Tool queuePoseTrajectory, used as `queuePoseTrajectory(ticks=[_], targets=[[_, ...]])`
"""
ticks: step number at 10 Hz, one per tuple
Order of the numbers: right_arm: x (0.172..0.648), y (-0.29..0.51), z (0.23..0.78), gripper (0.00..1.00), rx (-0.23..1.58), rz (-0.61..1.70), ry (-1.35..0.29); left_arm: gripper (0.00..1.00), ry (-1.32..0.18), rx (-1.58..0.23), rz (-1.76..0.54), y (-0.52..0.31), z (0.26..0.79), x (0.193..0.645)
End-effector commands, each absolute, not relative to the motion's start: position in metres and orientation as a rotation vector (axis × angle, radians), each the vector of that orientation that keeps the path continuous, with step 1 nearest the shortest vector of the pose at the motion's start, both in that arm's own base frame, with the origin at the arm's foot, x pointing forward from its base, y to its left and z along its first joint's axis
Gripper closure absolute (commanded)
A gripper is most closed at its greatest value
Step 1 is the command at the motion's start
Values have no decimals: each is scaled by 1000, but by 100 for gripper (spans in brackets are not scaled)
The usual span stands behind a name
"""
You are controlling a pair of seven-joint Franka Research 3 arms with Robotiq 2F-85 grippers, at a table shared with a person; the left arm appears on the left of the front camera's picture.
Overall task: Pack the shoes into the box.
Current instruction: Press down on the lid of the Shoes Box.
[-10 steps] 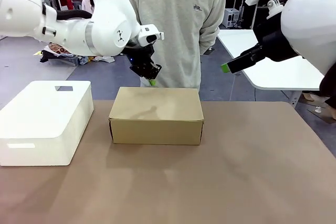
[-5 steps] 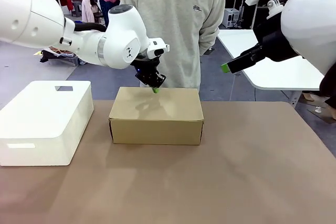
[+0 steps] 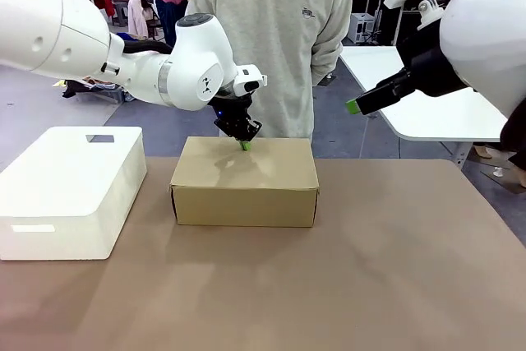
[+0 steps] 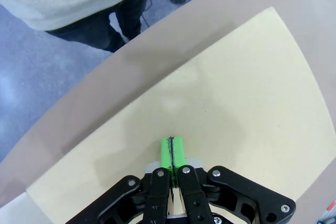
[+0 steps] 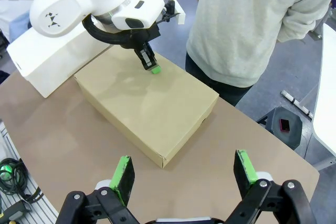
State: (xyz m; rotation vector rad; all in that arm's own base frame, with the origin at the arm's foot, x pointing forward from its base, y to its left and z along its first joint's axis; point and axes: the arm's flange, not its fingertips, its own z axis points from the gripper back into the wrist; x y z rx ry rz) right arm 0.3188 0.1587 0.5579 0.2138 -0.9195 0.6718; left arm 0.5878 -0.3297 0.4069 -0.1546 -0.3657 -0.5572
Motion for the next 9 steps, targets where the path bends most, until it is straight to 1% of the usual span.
queuePoseTrajectory(ticks=[1,3,6,7,8,9], targets=[[319,158,559,0,202,673,-907,100,-374,-136,-518,-325,418,582],[319,158,559,0,202,673,-907,100,-432,-92,-490,-316,447,564],[319,158,559,0,202,673,-907,100,-442,-136,-517,-304,462,545],[319,158,559,0,202,673,-907,100,-450,-182,-569,-292,471,526],[319,158,559,0,202,673,-907,100,-443,-127,-515,-313,467,559],[319,158,559,0,202,673,-907,100,-443,-127,-515,-313,467,559]])
